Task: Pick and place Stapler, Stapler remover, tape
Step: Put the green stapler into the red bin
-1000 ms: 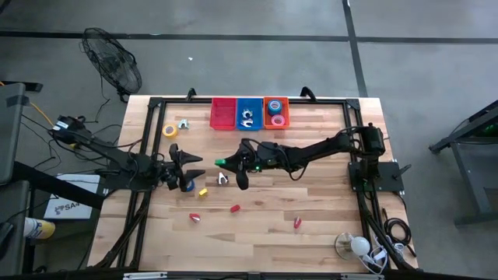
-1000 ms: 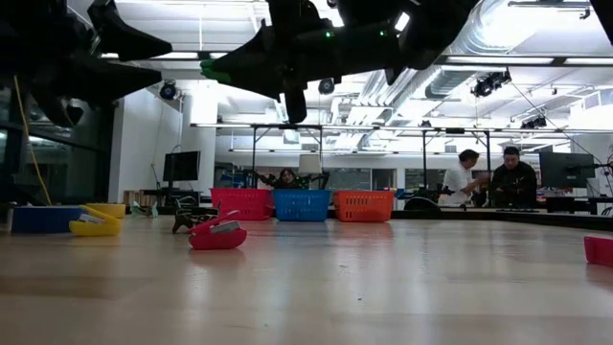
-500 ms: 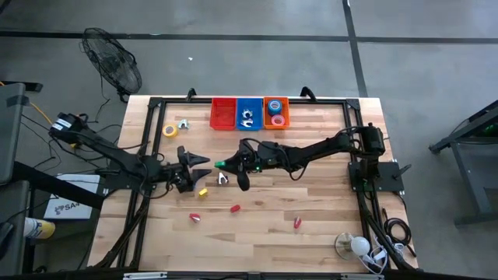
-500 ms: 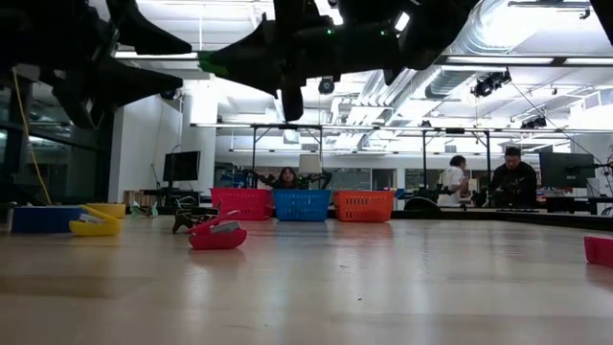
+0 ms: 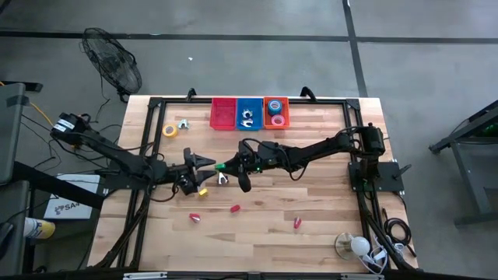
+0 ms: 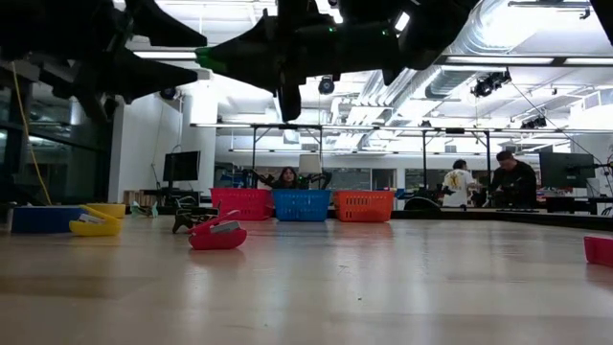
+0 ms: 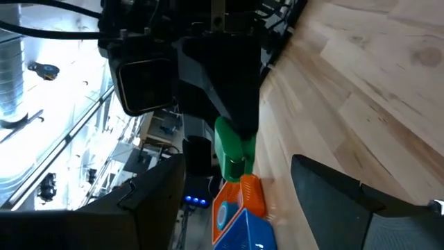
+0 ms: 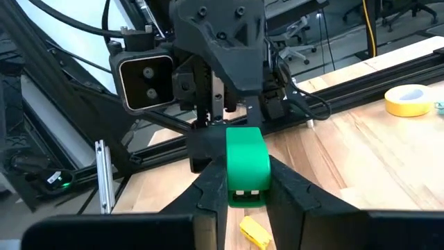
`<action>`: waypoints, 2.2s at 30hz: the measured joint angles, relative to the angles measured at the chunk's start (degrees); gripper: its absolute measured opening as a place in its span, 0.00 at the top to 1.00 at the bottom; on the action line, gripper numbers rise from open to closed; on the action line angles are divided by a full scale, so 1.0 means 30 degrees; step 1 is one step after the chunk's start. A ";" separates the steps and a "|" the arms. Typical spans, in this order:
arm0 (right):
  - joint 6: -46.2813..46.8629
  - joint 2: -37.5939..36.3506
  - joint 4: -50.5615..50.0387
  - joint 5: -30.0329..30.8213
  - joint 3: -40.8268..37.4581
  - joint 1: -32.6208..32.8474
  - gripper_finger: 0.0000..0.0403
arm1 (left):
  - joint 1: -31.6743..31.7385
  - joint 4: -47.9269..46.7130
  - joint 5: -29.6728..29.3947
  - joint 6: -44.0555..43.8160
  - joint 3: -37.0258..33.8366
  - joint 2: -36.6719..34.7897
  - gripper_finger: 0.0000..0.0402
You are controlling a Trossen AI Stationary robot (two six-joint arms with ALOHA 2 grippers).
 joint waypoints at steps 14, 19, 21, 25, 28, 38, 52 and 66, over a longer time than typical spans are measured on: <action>-0.0417 0.0000 -0.0246 -0.0213 0.0000 0.0007 0.84 | 0.2611 0.0355 0.4850 -0.1657 0.0129 0.0405 0.41; -0.0441 0.0000 -0.0583 -0.0208 0.0000 0.0007 0.84 | 0.2611 0.0367 0.5620 -0.1872 0.0129 0.0397 0.50; -0.0497 0.0000 -0.0583 -0.0213 0.0000 0.0007 0.84 | 0.2611 0.0315 0.5620 -0.1876 0.0129 0.0397 0.53; -0.0490 0.0000 -0.0583 -0.0213 0.0000 0.0007 0.84 | 0.2611 0.0214 0.5620 -0.1947 0.0129 0.0397 0.57; -0.0483 0.0000 -0.0583 -0.0222 0.0000 0.0007 0.84 | 0.2611 0.0040 0.5601 -0.2160 0.0129 0.0397 0.58; -0.0483 0.0000 -0.0583 -0.0330 0.0000 0.0044 0.84 | 0.2611 -0.0070 0.5541 -0.2510 0.0129 0.0397 0.58; -0.0570 0.0000 -0.0583 -0.0293 0.0000 0.0044 0.84 | 0.2611 -0.0070 0.5482 -0.2665 0.0122 0.0397 0.69; -0.0500 0.0000 -0.0612 -0.0306 -0.0007 0.0044 0.84 | 0.2611 -0.0041 0.5475 -0.2590 0.0107 0.0383 0.84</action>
